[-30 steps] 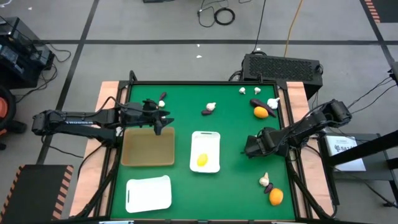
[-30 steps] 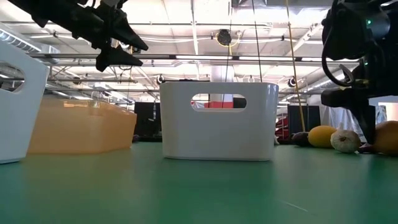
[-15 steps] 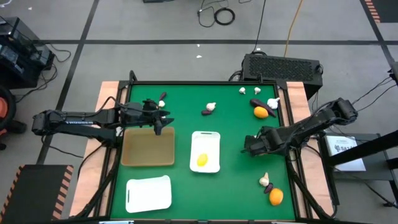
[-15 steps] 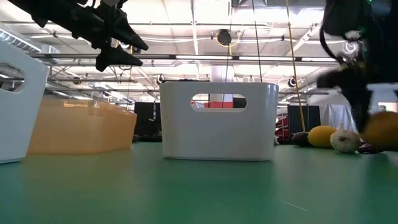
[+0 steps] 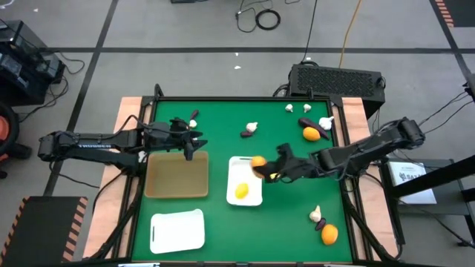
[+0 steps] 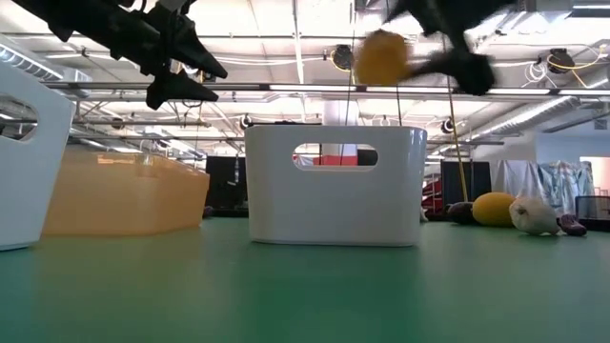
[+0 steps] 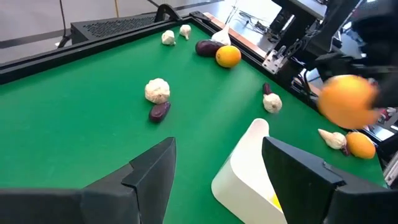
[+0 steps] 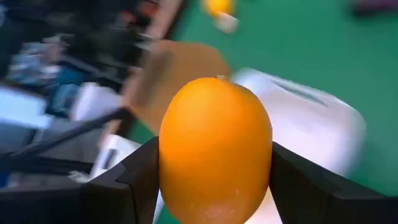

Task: Sort produce into baskets
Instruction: Put the yellow lemon into the top white bin

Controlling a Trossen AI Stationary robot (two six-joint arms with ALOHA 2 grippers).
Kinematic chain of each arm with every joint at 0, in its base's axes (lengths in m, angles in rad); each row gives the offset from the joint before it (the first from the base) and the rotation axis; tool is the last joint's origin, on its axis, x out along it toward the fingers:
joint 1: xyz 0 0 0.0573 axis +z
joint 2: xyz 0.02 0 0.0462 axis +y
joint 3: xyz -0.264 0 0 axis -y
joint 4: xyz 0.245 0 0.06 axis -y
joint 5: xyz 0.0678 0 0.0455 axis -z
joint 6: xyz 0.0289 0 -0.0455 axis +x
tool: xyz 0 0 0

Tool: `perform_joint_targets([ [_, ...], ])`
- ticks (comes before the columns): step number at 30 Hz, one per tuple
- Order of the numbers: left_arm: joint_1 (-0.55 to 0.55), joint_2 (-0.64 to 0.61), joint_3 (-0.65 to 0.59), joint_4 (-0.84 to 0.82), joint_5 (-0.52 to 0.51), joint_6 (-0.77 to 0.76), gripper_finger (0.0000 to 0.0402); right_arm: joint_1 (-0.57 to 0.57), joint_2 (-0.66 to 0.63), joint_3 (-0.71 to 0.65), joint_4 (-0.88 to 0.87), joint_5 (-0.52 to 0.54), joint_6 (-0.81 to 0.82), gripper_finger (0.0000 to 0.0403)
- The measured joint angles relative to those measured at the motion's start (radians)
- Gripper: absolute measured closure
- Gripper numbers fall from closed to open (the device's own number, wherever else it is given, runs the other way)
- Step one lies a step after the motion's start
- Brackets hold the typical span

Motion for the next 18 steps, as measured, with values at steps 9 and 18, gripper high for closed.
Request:
perform_joint_targets([
  [9, 0.000, 0.000, 0.000, -0.005, 0.000, 0.000, 0.0155, -0.062, 0.205, 0.000, 0.391, -0.206, -0.317, 0.0170],
  [18, 0.000, 0.000, 0.000, -0.050, 0.009, 0.002, 0.0155, -0.097, 0.245, 0.119, 0.161, -0.323, -0.534, 0.0169],
])
